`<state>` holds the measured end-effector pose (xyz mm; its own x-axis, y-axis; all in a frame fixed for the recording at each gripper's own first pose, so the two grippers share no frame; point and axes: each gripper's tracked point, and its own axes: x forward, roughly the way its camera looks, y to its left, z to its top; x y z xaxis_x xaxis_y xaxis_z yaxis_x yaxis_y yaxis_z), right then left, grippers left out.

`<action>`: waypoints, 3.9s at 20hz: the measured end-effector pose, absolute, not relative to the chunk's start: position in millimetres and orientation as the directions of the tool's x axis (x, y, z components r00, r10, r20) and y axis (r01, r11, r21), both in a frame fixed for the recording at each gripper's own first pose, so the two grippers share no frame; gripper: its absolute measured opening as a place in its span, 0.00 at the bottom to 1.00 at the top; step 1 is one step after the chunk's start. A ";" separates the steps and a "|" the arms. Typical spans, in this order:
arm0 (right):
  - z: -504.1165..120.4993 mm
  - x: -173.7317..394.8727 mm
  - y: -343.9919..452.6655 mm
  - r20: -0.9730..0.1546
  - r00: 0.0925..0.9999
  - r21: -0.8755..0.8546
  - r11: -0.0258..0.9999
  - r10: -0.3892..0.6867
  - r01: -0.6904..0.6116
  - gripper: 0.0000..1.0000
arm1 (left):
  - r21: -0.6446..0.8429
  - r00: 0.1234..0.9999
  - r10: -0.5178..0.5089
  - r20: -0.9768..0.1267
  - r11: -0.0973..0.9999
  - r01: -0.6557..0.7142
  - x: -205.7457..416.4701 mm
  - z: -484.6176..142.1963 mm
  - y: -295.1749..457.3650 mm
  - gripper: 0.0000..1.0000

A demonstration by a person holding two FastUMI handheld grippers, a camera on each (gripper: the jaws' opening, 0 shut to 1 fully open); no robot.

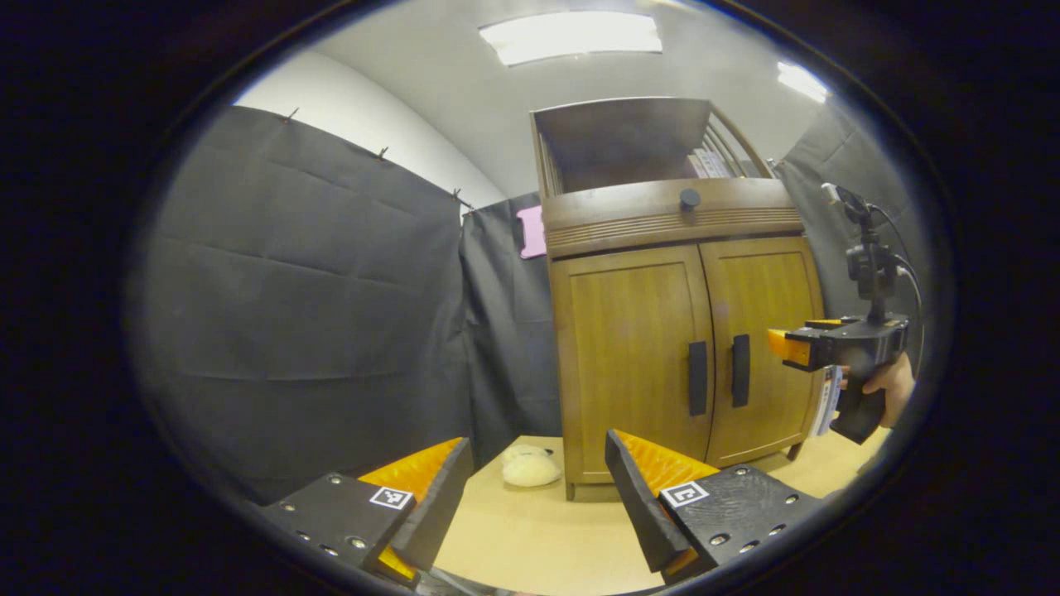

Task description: Open the right door of the double-door shoe cabinet with the right hand, and open the left door with the left hand.

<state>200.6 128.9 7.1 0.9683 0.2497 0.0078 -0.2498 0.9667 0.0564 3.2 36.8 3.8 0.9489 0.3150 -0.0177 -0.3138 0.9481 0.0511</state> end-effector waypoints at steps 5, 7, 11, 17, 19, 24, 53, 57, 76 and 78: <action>-11.9 230.2 147.1 -0.035 0.957 0.059 0.957 0.287 -0.285 0.95 | 0.057 0.925 0.378 -0.023 0.925 -0.377 -3.5 2.7 51.4 0.92; -16.3 239.5 153.6 -0.047 0.956 0.056 0.956 0.290 -0.288 0.95 | 0.059 0.919 0.394 -0.027 0.918 -0.392 -4.7 2.0 52.7 0.92; -28.4 259.2 166.4 -0.079 0.948 0.051 0.951 0.307 -0.304 0.91 | 0.069 0.902 0.430 -0.034 0.902 -0.427 -6.3 1.3 58.6 0.92; -38.6 278.5 188.8 -0.142 0.933 0.050 0.944 0.331 -0.327 0.76 | 0.100 0.884 0.466 -0.044 0.882 -0.460 -7.9 3.7 60.3 0.92; -43.3 283.3 190.1 -0.138 0.937 0.048 0.947 0.320 -0.317 0.64 | 0.103 0.882 0.469 -0.043 0.880 -0.463 -9.0 3.9 61.0 0.92; -49.3 291.6 191.1 -0.166 0.940 0.078 0.954 0.298 -0.288 0.36 | 0.108 0.881 0.471 -0.042 0.879 -0.464 -11.1 4.0 60.5 0.92; -39.9 175.2 128.3 -0.162 0.929 0.085 0.943 0.332 -0.322 0.27 | 0.072 0.963 0.268 0.022 0.960 -0.269 -8.2 16.0 35.0 0.99; -42.9 164.1 111.3 -0.165 0.933 0.082 0.947 0.320 -0.311 0.27 | 0.061 0.975 0.219 0.026 0.973 -0.221 -0.7 14.2 30.0 0.99; -36.7 110.8 10.3 -0.159 0.970 0.043 0.983 0.184 -0.180 0.20 | 0.016 0.998 0.009 0.060 1.000 -0.010 32.6 7.0 -52.8 0.99; -36.0 106.7 -1.4 -0.160 0.973 0.034 0.986 0.169 -0.165 0.19 | 0.007 0.998 -0.013 0.064 1.000 0.013 36.7 3.0 -61.4 0.99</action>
